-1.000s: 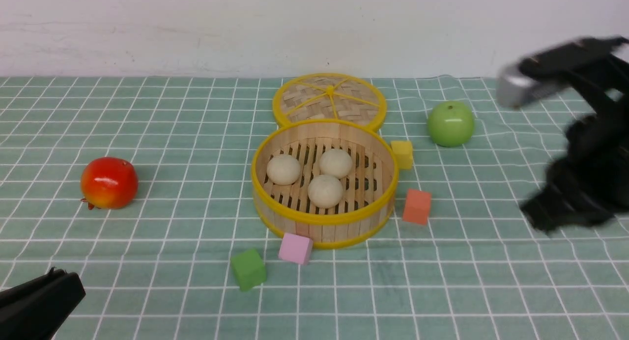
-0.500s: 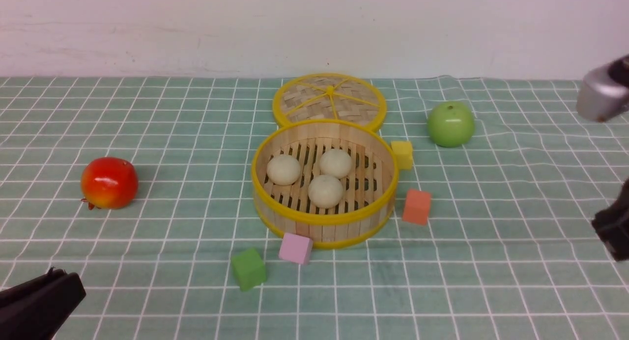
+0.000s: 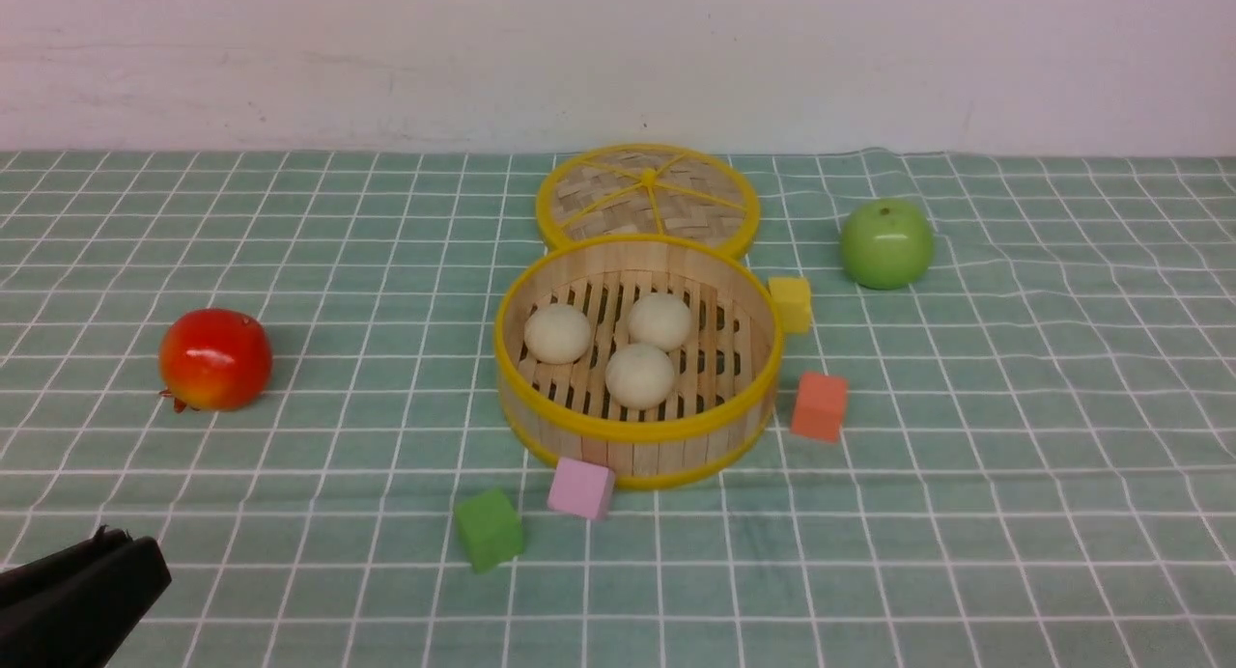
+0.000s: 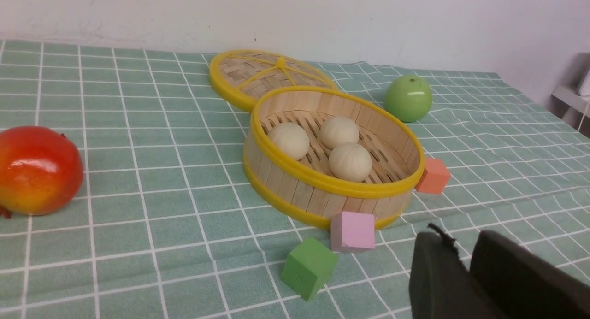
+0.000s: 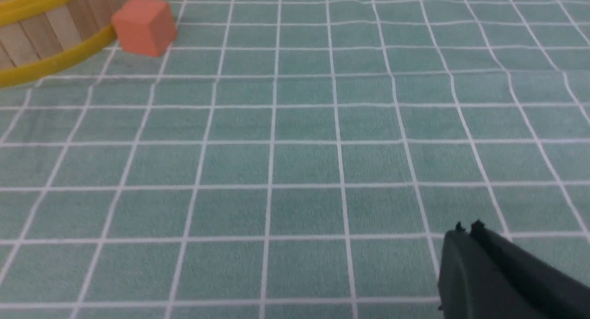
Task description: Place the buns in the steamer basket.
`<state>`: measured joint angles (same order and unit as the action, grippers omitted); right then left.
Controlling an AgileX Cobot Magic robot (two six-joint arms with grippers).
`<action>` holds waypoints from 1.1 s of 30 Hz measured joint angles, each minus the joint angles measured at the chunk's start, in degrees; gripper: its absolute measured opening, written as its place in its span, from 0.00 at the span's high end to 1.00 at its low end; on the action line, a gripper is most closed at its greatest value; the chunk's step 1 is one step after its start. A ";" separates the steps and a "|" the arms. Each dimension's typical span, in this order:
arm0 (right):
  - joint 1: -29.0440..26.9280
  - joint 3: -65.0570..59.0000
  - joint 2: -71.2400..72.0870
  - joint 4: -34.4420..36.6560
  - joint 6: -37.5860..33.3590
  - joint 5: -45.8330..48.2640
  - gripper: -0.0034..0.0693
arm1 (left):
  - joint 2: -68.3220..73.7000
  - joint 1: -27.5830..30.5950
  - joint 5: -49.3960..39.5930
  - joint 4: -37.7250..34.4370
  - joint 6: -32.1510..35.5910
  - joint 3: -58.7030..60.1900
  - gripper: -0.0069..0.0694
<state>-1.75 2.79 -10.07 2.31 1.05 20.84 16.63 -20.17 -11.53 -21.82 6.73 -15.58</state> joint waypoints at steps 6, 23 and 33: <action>-0.21 -3.80 9.95 0.25 0.12 0.56 0.98 | 0.05 0.00 -0.06 0.00 0.00 0.04 0.76; -0.35 -3.75 10.66 0.77 0.12 0.87 0.97 | -0.01 0.00 -0.66 0.00 0.00 0.11 0.74; -0.35 -3.75 10.66 0.77 0.12 0.94 0.96 | -0.01 0.00 -0.66 0.00 0.00 0.11 0.72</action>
<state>-2.10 -0.97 0.59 3.08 1.17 21.78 16.63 -20.17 -12.19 -21.82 6.73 -15.47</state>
